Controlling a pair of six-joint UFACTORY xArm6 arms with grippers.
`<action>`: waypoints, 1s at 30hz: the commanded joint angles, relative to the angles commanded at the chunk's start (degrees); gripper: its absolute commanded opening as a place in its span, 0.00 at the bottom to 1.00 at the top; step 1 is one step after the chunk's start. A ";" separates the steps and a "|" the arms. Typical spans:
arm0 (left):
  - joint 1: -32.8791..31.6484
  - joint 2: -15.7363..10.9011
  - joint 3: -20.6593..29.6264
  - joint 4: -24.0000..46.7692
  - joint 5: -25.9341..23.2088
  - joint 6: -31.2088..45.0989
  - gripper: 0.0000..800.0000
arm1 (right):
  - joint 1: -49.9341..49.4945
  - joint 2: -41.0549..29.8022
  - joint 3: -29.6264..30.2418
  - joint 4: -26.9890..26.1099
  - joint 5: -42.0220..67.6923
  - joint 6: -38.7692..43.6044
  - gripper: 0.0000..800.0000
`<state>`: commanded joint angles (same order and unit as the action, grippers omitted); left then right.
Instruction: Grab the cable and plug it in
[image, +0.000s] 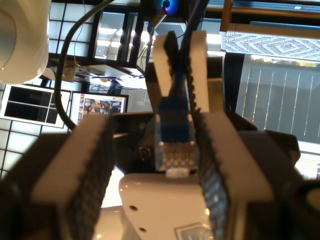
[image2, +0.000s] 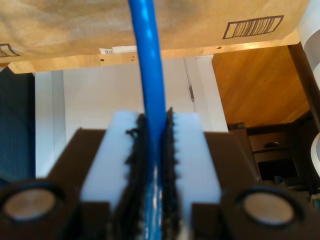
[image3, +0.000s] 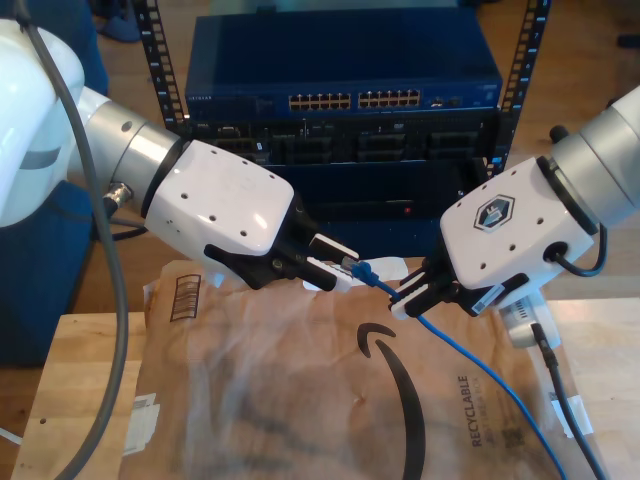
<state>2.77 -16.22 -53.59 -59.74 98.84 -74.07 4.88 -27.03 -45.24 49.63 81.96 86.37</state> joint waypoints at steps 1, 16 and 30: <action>0.00 0.00 0.00 0.00 0.00 0.00 0.24 | 0.00 0.00 0.00 0.00 0.00 0.00 0.03; 0.18 0.44 0.44 0.00 -0.18 -0.79 0.00 | 0.09 -0.53 -0.18 -0.09 0.00 -0.53 0.95; 1.14 6.77 -7.74 -6.51 6.51 -8.09 0.00 | 1.32 -16.09 -3.78 -0.09 -16.00 -12.57 0.99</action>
<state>3.91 -9.45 -61.33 -66.24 105.34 -82.15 6.20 -43.12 -49.02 49.54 65.96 73.80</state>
